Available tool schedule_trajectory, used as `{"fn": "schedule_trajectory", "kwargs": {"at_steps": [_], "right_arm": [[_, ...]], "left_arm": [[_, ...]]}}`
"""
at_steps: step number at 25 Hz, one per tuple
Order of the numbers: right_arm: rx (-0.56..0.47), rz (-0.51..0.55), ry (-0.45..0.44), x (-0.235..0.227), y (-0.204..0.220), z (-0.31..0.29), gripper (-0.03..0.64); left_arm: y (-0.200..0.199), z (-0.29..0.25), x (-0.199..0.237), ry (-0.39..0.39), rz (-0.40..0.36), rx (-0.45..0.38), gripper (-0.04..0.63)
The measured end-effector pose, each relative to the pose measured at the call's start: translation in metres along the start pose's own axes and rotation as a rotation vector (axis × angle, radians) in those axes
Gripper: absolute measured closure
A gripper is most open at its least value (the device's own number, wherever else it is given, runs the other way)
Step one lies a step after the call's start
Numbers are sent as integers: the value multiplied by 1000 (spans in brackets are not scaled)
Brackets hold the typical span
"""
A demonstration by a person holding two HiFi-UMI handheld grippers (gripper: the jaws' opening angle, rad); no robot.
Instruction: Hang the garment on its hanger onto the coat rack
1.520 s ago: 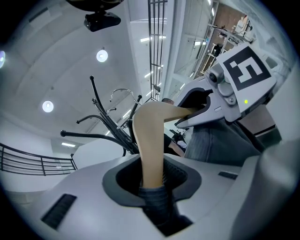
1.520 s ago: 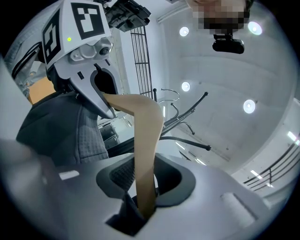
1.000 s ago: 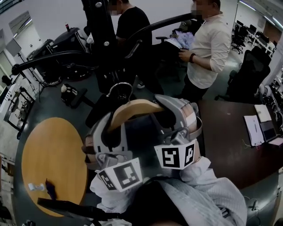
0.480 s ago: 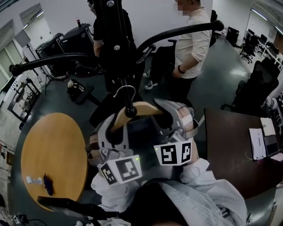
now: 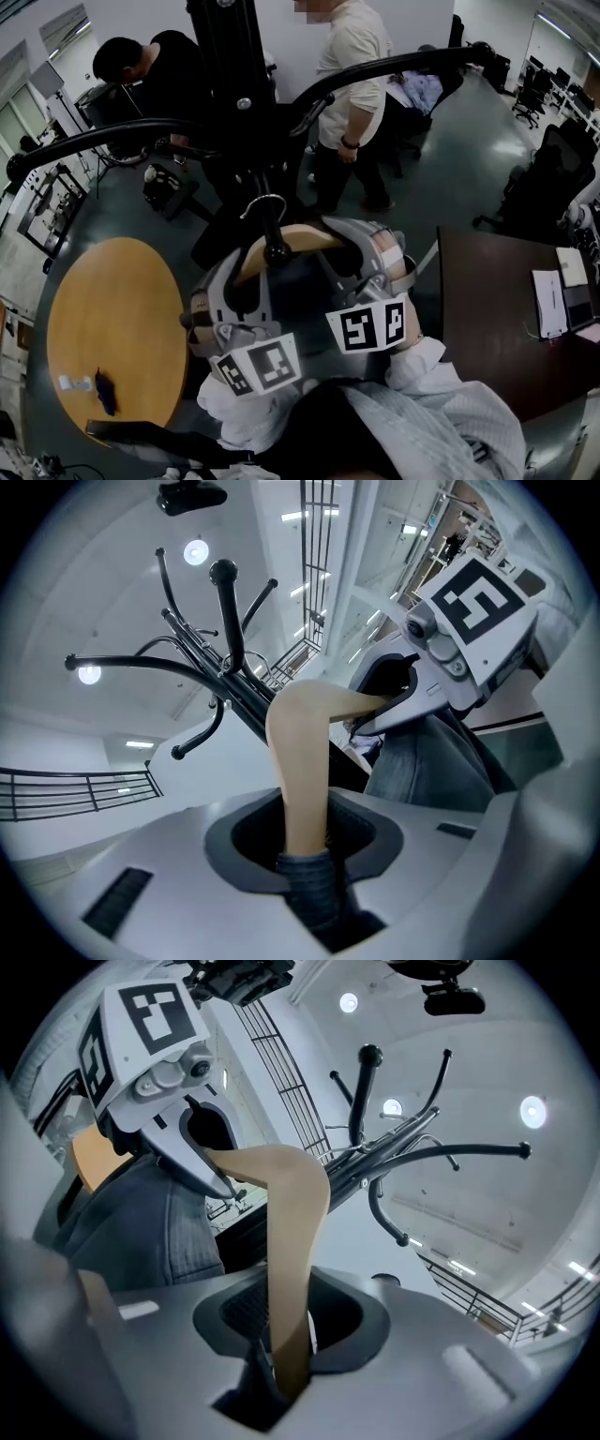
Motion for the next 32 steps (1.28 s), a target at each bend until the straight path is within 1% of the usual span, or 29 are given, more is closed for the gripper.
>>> {"fn": "schedule_trajectory", "kwargs": {"at_steps": [4,7,9,14,17,19,22,25,27,28,31,32], "right_arm": [[-17,-17,-42,1,0,4,522],[-28,-16,-55,3,-2,9,514],[-37,-13,-60,4,-4,13,497],[-81,-12,-101,4,-12,20,452],[-104,-6,-122,4,-17,25,440],[-114,-10,-135,6,-21,30,434],[-144,-27,-139,7,-28,39,434],[-170,-83,-119,5,-29,49,434],[-185,-142,-102,4,-28,54,434],[-190,-169,-89,3,-28,55,434],[-204,-250,-7,-5,-24,63,436],[-212,-280,25,-9,-23,67,436]], "left_arm": [[-1,4,-3,-10,3,-19,495],[0,10,-4,-39,-18,-38,495],[0,15,-3,-49,-24,-54,478],[-3,21,2,-41,-21,-109,425],[-5,23,1,-39,-34,-118,420],[-4,25,1,-33,-29,-125,420],[-2,33,2,-30,-17,-146,420],[-6,40,0,-55,-22,-181,420],[-11,47,-2,-93,-12,-222,420],[-15,52,-1,-121,1,-257,420],[-34,71,4,-223,69,-404,420],[-42,76,4,-239,102,-448,420]]}}
Point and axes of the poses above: the fingertips, and each gripper's own axes: z backward along the fingers, x to its left, y out of its underside, the point moved 4 cm from there along z, backward along the fingers, and after that the axes turned 6 degrees about -z, right-handed, at the moved point
